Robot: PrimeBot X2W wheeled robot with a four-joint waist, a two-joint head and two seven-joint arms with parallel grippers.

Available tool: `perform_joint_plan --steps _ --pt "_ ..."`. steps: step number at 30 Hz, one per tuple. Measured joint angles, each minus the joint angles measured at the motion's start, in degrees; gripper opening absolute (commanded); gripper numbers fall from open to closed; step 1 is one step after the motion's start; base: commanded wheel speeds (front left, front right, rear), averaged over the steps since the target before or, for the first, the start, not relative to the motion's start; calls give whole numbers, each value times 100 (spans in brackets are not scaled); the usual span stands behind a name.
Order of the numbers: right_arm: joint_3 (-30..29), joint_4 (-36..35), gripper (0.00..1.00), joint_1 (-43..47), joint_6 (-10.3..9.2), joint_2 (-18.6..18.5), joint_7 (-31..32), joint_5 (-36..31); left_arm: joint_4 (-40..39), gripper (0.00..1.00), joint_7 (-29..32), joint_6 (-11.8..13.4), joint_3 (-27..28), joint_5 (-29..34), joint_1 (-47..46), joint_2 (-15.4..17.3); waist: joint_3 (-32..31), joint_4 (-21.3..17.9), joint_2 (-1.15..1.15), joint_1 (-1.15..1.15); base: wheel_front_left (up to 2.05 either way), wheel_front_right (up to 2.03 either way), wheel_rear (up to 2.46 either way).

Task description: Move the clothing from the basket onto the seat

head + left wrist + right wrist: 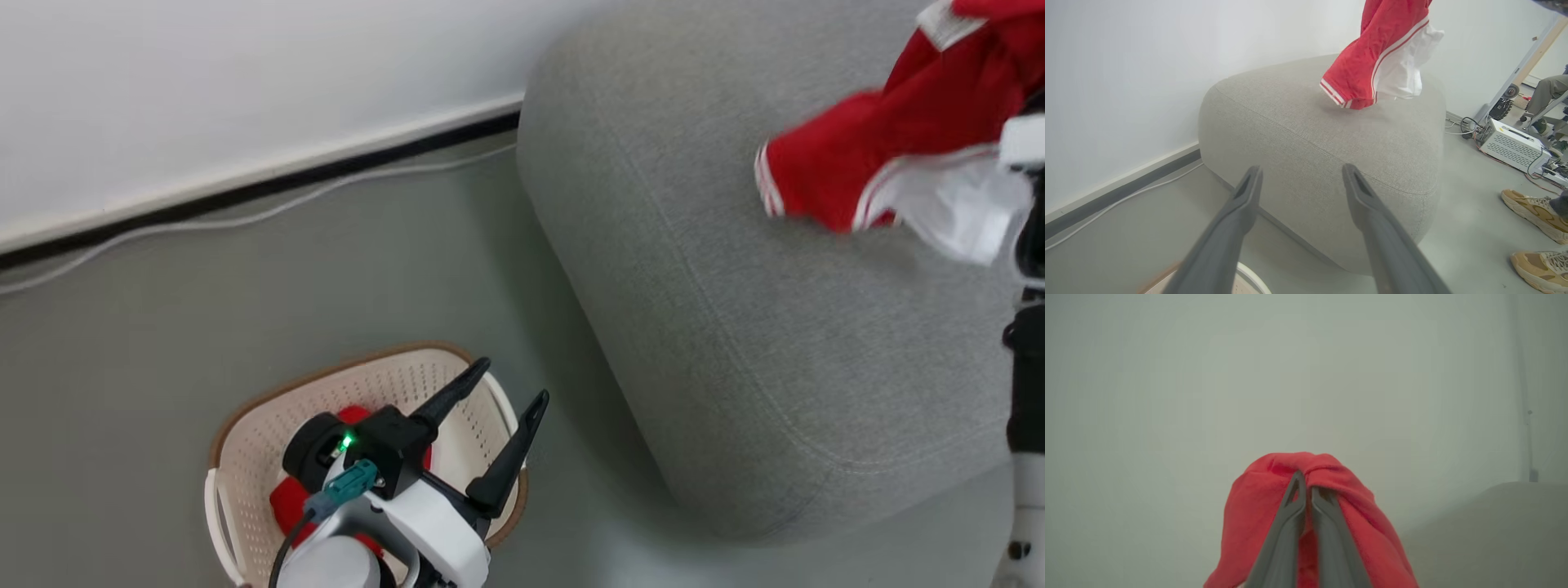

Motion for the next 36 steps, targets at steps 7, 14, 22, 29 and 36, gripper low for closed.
perform_joint_plan --steps 7,14,22,29,36 --pt "-342 613 0 -653 0 -149 -22 -121 -21 100 73 -66 -1 112 -332 52 624 213 0 0 0 0 0" --pt "-881 1546 0 -1051 0 -214 -25 -325 -53 100 166 -69 13 178 -590 159 1177 365 0 0 0 0 0" --pt "-995 3452 0 -1265 0 -250 -25 -438 -116 100 204 -85 30 205 -691 216 1467 461 0 0 0 0 0" --pt "-1015 4128 0 -1598 0 -441 -25 -105 -174 100 260 -85 20 213 -797 241 1563 512 0 0 0 0 0" --pt "-862 4369 0 -1702 0 -527 -25 60 -172 100 266 -83 -3 212 -809 243 1569 577 0 0 0 0 0"
